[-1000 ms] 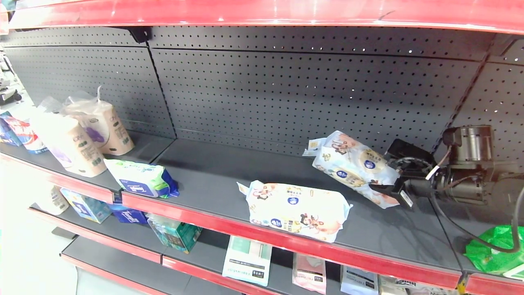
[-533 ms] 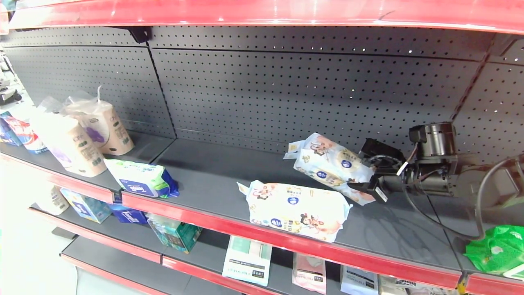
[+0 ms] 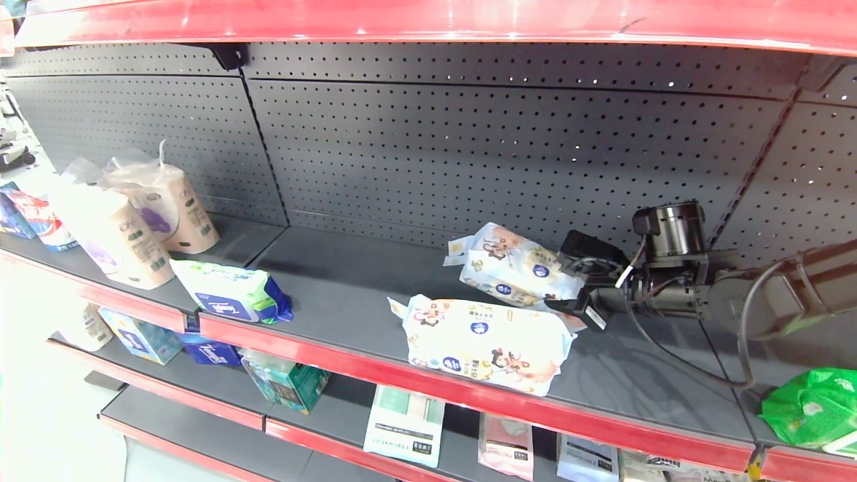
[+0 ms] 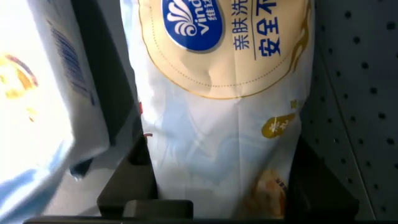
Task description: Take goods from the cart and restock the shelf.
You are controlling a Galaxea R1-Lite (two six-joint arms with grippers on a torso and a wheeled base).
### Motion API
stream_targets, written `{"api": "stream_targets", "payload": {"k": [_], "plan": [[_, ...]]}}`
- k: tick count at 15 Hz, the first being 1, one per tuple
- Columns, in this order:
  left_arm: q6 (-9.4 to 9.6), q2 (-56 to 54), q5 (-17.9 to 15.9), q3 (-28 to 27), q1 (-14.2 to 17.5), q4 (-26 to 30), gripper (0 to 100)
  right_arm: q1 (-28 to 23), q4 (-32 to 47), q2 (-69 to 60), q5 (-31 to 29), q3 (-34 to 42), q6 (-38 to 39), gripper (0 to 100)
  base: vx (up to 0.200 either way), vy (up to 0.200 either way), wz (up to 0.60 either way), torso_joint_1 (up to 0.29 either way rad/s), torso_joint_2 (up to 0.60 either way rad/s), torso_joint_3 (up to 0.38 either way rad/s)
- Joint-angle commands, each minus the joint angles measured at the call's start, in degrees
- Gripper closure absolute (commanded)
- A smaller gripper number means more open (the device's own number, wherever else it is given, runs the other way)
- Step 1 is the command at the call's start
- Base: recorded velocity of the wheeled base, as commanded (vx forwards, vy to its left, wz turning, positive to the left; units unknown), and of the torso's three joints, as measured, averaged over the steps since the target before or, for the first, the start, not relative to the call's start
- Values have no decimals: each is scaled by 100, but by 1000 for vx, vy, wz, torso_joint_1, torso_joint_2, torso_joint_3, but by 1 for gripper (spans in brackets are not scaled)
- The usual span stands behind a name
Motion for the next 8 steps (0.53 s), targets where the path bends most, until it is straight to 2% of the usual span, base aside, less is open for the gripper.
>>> {"api": "stream_targets", "payload": {"k": [1,3,4,8], "plan": [[-1,-2,1,1,1,0,0,95,3,91,-3,-107,4,100,0,0,0,0,0,0],[-1,-2,1,1,1,0,0,113,3,108,-38,-151,-5,100,0,0,0,0,0,0],[-1,-2,1,1,1,0,0,121,3,108,-38,-151,-5,0,0,0,0,0,0,0],[-1,-2,1,1,1,0,0,121,-41,152,-29,-134,30,0,0,0,0,0,0,0]]}}
